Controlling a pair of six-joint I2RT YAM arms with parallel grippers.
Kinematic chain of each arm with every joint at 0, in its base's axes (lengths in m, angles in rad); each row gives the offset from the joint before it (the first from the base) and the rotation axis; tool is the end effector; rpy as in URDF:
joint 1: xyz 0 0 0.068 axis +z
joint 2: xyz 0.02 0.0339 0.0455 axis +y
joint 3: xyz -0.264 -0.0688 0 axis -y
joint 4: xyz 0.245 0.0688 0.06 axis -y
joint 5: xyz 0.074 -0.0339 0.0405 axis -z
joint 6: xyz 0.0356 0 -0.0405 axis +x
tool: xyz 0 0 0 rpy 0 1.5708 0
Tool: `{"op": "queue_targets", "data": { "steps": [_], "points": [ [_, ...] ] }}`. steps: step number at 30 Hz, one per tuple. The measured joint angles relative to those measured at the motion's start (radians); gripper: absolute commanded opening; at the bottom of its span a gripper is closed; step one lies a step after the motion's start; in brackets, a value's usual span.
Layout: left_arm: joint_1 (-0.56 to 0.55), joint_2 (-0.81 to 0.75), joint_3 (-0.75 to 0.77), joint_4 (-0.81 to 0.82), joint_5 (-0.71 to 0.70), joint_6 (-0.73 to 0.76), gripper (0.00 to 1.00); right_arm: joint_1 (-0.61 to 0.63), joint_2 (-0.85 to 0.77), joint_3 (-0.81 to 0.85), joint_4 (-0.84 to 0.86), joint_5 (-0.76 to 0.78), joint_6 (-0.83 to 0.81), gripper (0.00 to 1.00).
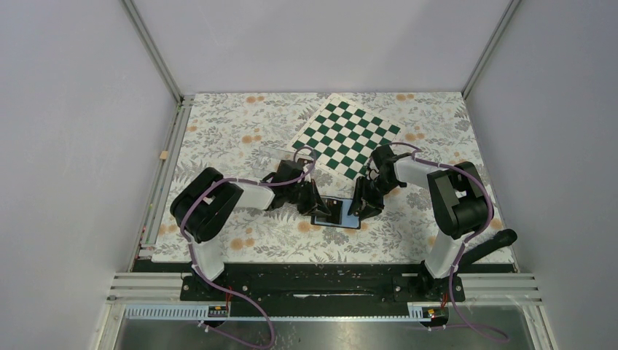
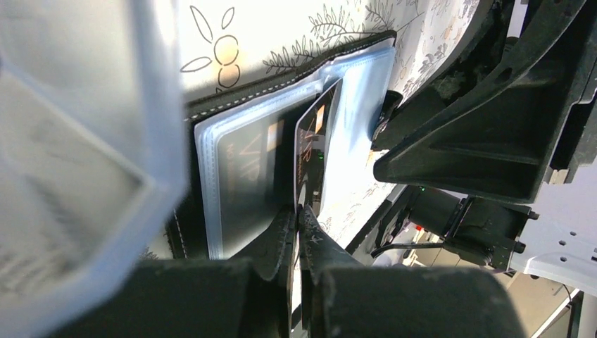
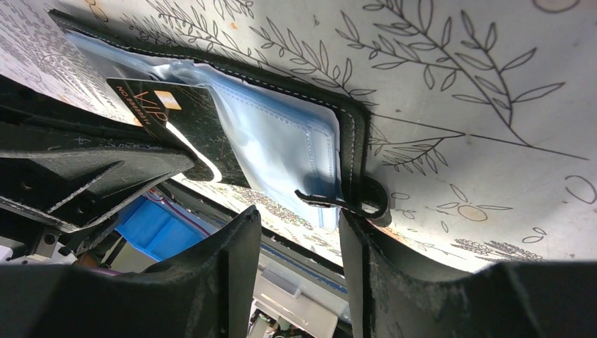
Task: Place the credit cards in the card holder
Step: Insert the credit card into the card holder.
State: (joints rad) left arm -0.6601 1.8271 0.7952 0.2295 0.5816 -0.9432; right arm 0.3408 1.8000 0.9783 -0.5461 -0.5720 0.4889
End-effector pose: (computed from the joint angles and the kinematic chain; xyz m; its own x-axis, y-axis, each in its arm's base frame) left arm 0.2536 -0.2216 0.1148 -0.9924 -0.0859 -0.0884 0.0182 0.6070 -0.7945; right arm 0.2873 0.1223 0.1302 -0.9953 0.0660 0.0710 0.0946 0.8212 0.5628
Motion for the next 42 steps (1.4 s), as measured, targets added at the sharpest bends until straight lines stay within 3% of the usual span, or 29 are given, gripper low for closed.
{"op": "queue_targets", "data": {
  "steps": [16,42],
  "points": [
    [-0.009,0.045,0.07,-0.062,0.013,0.011,0.0,-0.003,0.0,-0.002,0.002,-0.005,0.001,0.52],
    [-0.027,-0.05,0.074,-0.231,-0.077,0.061,0.0,-0.004,0.0,-0.006,0.017,-0.021,0.002,0.51]
  ]
}}
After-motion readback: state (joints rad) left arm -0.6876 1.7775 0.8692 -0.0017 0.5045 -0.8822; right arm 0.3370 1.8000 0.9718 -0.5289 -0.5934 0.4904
